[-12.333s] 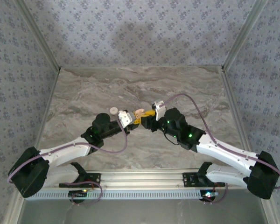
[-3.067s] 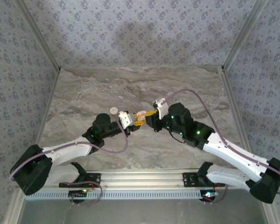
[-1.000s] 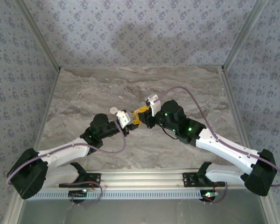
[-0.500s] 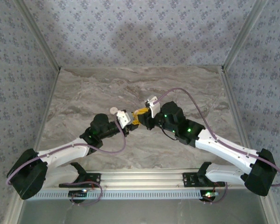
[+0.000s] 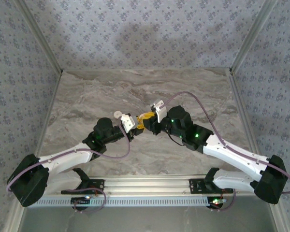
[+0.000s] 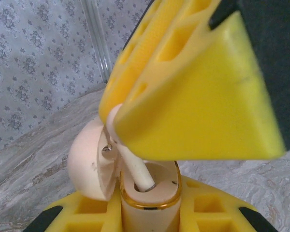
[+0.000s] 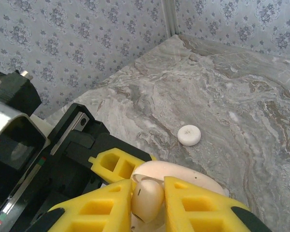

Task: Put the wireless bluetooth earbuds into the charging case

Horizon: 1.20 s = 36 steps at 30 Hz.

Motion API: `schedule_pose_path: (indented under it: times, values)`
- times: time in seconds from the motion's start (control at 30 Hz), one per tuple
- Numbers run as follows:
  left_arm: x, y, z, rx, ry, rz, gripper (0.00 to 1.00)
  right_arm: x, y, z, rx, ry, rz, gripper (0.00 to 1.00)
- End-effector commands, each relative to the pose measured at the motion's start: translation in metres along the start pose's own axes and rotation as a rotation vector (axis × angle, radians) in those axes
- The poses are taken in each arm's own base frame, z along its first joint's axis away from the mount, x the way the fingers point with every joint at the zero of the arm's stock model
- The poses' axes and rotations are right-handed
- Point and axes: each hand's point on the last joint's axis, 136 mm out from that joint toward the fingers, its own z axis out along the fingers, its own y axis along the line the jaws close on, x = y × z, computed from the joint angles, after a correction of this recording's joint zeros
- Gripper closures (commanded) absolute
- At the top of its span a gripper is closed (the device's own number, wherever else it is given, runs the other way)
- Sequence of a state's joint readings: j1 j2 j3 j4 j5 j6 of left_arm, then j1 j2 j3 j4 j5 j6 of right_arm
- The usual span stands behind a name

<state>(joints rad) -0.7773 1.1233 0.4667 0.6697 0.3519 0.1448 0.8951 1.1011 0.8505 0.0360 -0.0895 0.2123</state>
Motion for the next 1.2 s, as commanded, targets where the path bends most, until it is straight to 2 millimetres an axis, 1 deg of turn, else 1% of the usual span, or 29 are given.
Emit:
schedule_pose_path:
  times: [0.0, 0.13, 0.4, 0.53, 0.67, 0.8, 0.93, 1.0, 1.07, 1.17]
  values:
    - [-0.059, 0.004, -0.004, -0.009, -0.164, 0.054, 0.87, 0.018, -0.002, -0.003, 0.003, 0.058, -0.018, 0.75]
    - [-0.059, 0.003, -0.004, -0.005, -0.162, 0.055, 0.87, 0.019, -0.003, -0.002, 0.005, 0.069, -0.017, 0.73]
    - [-0.055, 0.001, -0.003, 0.007, -0.147, 0.057, 0.87, 0.010, -0.001, 0.000, -0.007, 0.054, -0.018, 0.72]
    - [-0.053, 0.004, -0.004, -0.013, -0.142, 0.053, 0.87, 0.008, -0.005, 0.000, 0.013, 0.050, -0.004, 0.72]
    - [-0.037, 0.017, -0.003, -0.084, -0.079, 0.037, 0.87, 0.009, -0.016, -0.007, 0.035, 0.066, 0.073, 0.70]
    - [-0.023, 0.027, -0.009, -0.141, -0.052, 0.010, 0.87, 0.015, -0.024, -0.017, 0.048, 0.097, 0.130, 0.67]
    - [-0.011, 0.041, -0.018, -0.199, -0.028, -0.045, 0.87, 0.034, -0.029, -0.024, 0.069, 0.191, 0.168, 0.66]
    - [-0.003, 0.048, -0.025, -0.232, -0.013, -0.077, 0.87, 0.051, -0.038, -0.028, 0.124, 0.269, 0.219, 0.66]
    - [0.003, 0.052, -0.031, -0.253, -0.002, -0.102, 0.88, 0.068, -0.042, -0.031, 0.159, 0.353, 0.279, 0.65]
    - [0.012, 0.057, -0.042, -0.296, 0.016, -0.140, 0.87, 0.099, -0.044, -0.033, 0.226, 0.492, 0.445, 0.65]
